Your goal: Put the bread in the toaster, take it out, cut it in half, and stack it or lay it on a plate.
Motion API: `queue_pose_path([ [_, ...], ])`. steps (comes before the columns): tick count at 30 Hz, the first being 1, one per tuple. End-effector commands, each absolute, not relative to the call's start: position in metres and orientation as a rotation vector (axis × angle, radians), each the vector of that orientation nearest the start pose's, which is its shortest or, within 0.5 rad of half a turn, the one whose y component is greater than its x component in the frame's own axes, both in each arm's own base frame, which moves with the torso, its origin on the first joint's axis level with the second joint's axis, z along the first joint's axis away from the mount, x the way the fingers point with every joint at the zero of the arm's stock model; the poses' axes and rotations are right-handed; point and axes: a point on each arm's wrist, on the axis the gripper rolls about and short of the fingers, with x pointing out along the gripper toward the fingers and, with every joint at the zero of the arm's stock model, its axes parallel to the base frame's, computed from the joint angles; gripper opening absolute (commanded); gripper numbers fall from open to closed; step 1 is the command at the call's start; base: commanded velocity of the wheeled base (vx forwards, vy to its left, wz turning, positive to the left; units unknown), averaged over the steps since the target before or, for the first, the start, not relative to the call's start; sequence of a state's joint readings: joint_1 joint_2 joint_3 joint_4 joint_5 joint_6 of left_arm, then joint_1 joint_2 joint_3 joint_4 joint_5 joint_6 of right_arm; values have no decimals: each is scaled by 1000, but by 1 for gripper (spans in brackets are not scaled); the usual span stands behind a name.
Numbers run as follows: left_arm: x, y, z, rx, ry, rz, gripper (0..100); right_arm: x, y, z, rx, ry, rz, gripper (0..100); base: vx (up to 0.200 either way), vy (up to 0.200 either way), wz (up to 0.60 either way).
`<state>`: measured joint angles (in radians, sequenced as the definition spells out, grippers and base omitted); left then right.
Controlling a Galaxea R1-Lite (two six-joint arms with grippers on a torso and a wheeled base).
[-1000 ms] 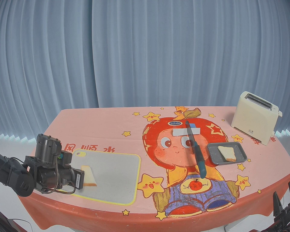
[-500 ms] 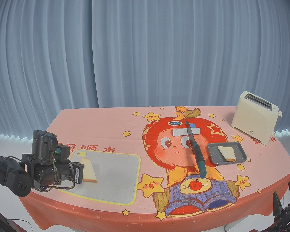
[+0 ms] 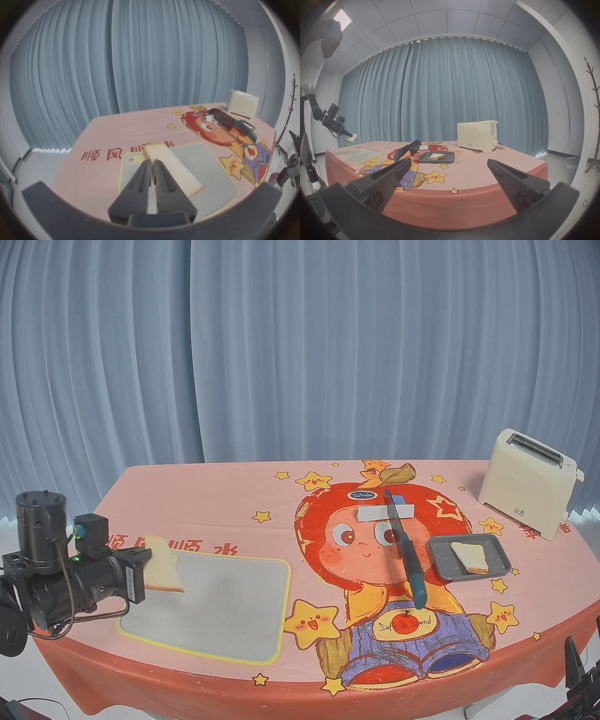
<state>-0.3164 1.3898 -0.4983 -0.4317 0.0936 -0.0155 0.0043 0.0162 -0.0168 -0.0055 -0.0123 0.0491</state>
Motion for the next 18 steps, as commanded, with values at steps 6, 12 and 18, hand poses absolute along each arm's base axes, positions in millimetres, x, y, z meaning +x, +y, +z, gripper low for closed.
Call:
queue_pose_path([
  [6, 167, -52, 193, 41, 290, -224, 0, -23, 0, 76, 49, -6, -8, 100, 0, 0, 0],
  [12, 164, -51, 182, 7, 269, -229, 0, -23, 0, 76, 49, -6, -8, 100, 0, 0, 0],
  [18, 159, -50, 170, -1, 239, -257, 0, -23, 0, 76, 49, -6, -8, 100, 0, 0, 0],
])
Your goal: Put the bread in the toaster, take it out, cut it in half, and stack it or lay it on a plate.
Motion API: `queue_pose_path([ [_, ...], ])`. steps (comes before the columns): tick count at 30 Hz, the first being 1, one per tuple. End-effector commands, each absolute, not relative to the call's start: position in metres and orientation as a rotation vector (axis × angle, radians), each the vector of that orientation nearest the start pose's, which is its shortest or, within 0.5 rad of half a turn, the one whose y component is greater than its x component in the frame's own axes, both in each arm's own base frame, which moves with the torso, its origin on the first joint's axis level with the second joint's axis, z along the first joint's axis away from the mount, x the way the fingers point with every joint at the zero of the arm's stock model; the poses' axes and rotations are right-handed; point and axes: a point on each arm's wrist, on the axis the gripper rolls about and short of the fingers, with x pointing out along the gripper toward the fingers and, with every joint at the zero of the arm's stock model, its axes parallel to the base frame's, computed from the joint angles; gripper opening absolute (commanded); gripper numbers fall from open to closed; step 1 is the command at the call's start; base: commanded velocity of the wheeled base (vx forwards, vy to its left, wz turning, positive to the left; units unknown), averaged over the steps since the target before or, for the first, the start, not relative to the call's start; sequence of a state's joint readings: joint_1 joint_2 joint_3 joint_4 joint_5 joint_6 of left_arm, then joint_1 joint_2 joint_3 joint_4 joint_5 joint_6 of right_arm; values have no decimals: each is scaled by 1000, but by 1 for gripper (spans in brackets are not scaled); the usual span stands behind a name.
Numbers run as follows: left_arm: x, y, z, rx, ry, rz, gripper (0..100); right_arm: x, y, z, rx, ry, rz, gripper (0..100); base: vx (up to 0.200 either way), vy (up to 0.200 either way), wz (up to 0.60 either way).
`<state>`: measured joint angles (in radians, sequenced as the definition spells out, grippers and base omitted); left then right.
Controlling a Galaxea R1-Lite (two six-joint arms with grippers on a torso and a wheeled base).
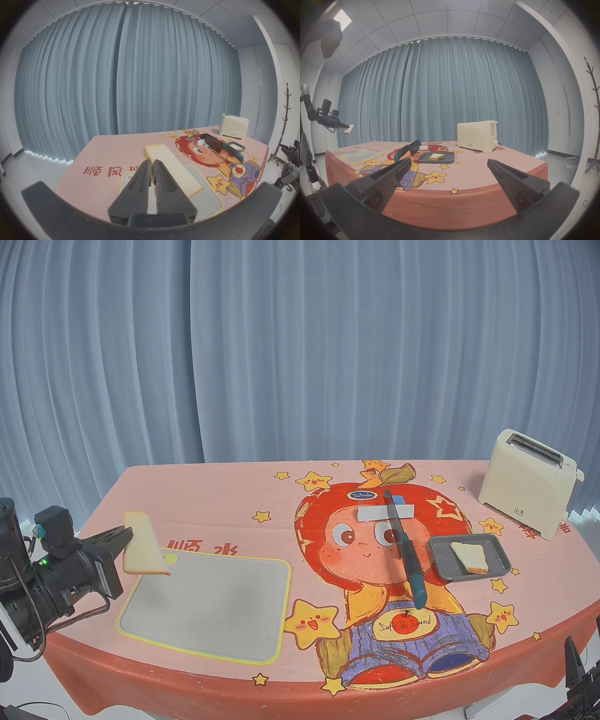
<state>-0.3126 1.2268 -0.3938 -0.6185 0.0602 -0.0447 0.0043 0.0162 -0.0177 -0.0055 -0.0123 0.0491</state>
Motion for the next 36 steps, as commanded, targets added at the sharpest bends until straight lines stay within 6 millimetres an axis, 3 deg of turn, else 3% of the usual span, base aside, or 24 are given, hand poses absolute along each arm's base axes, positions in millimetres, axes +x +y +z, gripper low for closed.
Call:
queue_pose_path([
  [1, 160, -51, 167, 5, 246, -259, 0, -23, 0, 76, 49, -6, -9, 100, 0, 0, 0],
  [17, 163, -52, 180, -12, 191, -260, 0, -23, 0, 76, 49, -6, -9, 100, 0, 0, 0],
  [36, 154, -49, 163, 4, 251, -259, 0, -23, 0, 76, 49, -6, -9, 100, 0, 0, 0],
])
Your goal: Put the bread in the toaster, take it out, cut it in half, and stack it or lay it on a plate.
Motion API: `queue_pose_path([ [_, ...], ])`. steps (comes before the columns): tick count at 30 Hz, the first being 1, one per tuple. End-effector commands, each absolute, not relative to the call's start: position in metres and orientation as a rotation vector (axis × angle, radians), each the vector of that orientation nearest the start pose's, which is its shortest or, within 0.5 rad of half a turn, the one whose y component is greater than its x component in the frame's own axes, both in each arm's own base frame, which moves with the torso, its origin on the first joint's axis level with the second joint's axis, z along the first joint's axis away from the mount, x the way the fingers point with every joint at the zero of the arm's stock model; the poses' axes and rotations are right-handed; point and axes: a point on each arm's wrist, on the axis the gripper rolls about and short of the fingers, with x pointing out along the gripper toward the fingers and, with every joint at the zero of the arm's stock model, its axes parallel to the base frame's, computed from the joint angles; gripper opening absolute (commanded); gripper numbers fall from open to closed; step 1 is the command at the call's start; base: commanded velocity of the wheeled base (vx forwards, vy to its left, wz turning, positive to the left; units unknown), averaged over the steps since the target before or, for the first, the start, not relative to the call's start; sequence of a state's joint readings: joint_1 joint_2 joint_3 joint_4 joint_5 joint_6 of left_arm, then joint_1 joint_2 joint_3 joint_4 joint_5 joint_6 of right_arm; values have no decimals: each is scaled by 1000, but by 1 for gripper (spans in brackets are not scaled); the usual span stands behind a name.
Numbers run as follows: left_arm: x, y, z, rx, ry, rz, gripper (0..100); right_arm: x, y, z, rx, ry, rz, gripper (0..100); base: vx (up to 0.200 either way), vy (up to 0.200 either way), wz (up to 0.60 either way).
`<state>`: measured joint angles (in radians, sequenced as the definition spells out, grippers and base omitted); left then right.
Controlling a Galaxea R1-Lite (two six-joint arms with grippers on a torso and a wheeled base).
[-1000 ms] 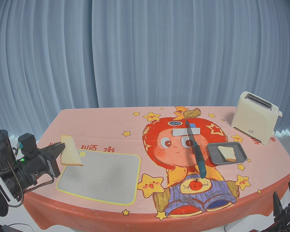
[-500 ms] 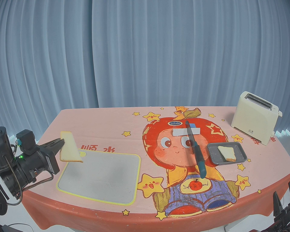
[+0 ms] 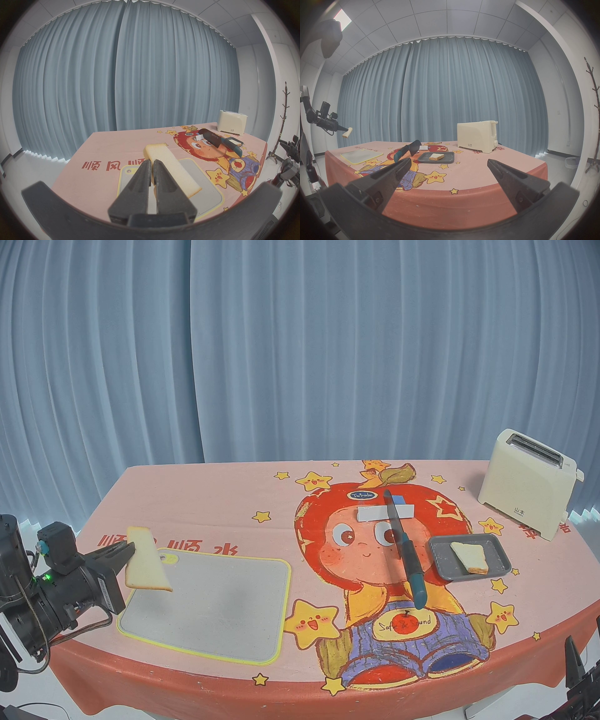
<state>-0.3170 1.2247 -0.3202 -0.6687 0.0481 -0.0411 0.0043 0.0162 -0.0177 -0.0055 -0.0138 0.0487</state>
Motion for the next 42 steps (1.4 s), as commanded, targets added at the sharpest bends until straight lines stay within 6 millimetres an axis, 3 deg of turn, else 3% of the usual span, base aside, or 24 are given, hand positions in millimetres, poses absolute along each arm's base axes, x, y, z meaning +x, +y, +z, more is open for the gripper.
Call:
queue_pose_path([
  [1, 154, -49, 163, 6, 250, -259, 0, -23, 0, 76, 49, -6, -9, 100, 0, 0, 0],
  [5, 155, -49, 166, 4, 243, -259, 0, -23, 0, 76, 49, -6, -9, 100, 0, 0, 0],
  [17, 152, -48, 165, 4, 241, -259, 0, -23, 0, 76, 49, -6, -9, 100, -200, 0, 0],
  [32, 148, -47, 167, 1, 228, -266, 0, -23, 0, 76, 49, -6, -9, 100, 0, 0, 0],
  [42, 148, -47, 166, 2, 231, -264, 0, -23, 0, 76, 49, -6, -9, 100, 0, -200, 0],
])
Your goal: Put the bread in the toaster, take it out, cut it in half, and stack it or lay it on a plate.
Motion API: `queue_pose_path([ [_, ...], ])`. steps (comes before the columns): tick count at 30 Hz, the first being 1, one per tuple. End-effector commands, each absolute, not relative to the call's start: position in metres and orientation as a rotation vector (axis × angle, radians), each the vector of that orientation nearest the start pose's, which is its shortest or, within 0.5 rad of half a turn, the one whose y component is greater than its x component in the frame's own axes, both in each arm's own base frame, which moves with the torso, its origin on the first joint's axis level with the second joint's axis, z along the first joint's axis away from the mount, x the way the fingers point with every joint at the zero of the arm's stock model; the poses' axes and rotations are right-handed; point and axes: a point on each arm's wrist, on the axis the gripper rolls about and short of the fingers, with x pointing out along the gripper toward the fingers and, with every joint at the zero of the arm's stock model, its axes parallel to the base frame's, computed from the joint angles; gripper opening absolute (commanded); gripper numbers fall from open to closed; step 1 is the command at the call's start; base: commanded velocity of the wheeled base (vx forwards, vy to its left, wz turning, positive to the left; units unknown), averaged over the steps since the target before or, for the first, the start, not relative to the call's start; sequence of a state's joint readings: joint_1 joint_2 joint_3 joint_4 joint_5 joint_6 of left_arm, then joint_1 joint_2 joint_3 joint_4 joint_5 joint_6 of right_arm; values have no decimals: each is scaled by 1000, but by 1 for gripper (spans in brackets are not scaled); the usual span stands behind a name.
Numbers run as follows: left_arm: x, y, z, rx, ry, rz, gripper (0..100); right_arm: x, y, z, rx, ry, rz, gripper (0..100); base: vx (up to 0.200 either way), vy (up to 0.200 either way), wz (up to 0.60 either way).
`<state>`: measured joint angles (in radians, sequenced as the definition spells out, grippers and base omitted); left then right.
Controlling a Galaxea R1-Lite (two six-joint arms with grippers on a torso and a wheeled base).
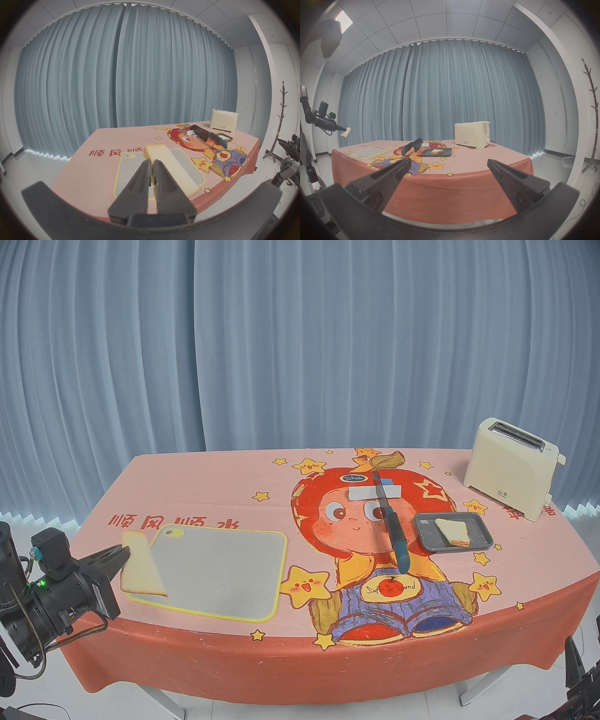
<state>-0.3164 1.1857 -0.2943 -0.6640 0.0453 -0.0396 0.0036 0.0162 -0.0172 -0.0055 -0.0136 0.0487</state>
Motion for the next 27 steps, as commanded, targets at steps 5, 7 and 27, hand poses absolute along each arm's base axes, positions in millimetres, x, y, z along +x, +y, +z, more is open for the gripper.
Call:
queue_pose_path([
  [5, 147, -47, 164, 3, 237, -264, 0, -23, 0, 76, 49, -6, -9, 100, 0, -200, 0],
  [7, 147, -47, 164, 3, 238, -264, 0, -23, 0, 76, 49, -6, -9, 100, 0, -200, 0],
  [27, 147, -47, 163, 3, 240, -264, 0, -23, 0, 76, 49, -6, -9, 100, 0, -200, 0],
])
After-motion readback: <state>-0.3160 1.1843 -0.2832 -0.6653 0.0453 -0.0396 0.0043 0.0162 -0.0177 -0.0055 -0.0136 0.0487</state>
